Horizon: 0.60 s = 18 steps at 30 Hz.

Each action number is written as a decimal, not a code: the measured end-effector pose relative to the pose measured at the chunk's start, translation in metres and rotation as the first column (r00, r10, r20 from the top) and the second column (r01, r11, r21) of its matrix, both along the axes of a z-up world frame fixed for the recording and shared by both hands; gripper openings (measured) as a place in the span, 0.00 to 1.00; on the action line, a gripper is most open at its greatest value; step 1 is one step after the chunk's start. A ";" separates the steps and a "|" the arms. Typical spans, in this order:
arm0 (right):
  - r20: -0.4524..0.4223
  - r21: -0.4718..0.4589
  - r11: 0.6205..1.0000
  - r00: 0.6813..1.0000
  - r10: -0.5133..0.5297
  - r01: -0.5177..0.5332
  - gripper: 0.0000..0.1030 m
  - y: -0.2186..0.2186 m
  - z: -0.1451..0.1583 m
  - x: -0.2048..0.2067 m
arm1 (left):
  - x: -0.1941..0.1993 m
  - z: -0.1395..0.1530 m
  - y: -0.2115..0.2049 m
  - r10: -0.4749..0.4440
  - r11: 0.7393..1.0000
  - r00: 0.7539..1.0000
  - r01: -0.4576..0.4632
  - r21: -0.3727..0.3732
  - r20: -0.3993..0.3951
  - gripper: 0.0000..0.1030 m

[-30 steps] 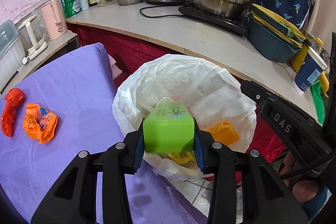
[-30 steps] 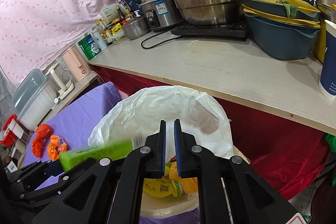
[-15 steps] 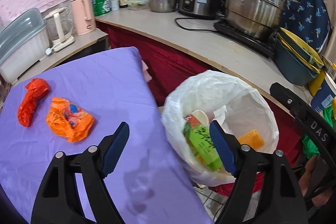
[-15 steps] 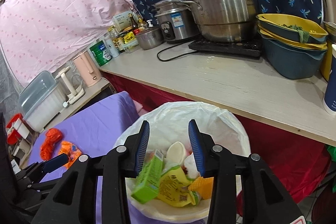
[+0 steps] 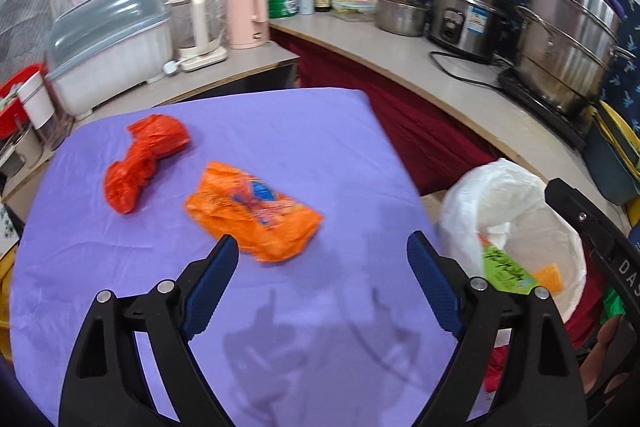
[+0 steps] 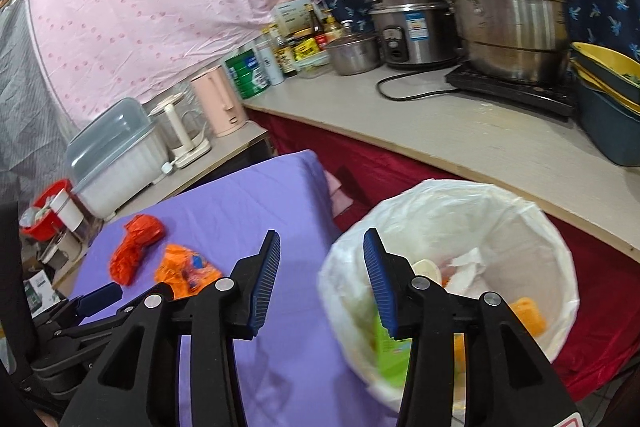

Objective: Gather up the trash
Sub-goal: 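Move both open tools back toward the bags on the table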

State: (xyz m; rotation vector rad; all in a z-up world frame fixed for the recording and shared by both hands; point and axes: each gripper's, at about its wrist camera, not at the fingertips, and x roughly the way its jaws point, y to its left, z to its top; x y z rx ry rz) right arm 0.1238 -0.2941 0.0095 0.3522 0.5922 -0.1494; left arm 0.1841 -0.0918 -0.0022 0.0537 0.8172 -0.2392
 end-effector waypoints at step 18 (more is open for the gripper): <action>-0.108 0.017 0.981 0.975 0.192 -0.191 0.41 0.132 -0.042 0.058 | 0.032 -0.023 0.145 0.209 0.977 0.977 -0.208 0.035 -0.034 0.80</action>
